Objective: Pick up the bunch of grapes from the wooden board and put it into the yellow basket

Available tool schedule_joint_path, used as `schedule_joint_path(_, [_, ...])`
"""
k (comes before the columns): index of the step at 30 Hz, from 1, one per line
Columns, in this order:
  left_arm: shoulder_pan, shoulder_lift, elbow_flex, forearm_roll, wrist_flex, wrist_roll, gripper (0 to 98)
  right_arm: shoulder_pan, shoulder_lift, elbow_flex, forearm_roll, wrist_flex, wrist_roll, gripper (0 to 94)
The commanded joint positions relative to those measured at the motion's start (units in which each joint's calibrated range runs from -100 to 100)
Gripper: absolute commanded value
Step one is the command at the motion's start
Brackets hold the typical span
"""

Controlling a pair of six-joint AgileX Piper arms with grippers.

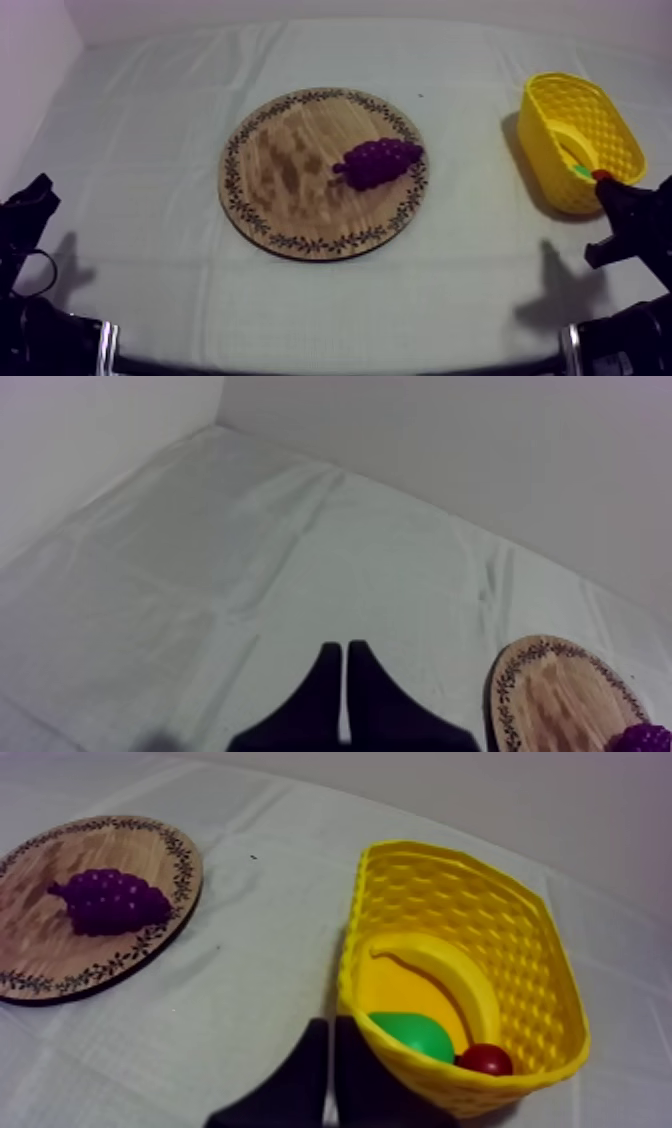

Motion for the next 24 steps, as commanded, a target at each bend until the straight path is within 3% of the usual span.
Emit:
schedule_joint_path(1, [0.0, 0.0, 0.0, 0.01, 0.0, 0.0, 0.0, 0.0, 0.0, 0.1, -0.1, 0.0, -0.1, 0.5])
schedule_joint_path(6, [0.0, 0.0, 0.0, 0.01, 0.0, 0.0, 0.0, -0.8, 0.0, 0.1, -0.1, 0.0, 0.2, 0.5])
schedule_joint_path(17, [0.0, 0.0, 0.0, 0.01, 0.0, 0.0, 0.0, -12.8, 0.0, -0.1, 0.0, 1.3, -0.6, 0.5])
schedule_joint_path(24, [0.0, 0.0, 0.0, 0.01, 0.0, 0.0, 0.0, -17.1, 0.1, -1.0, 0.2, 3.3, 0.2, 0.4])
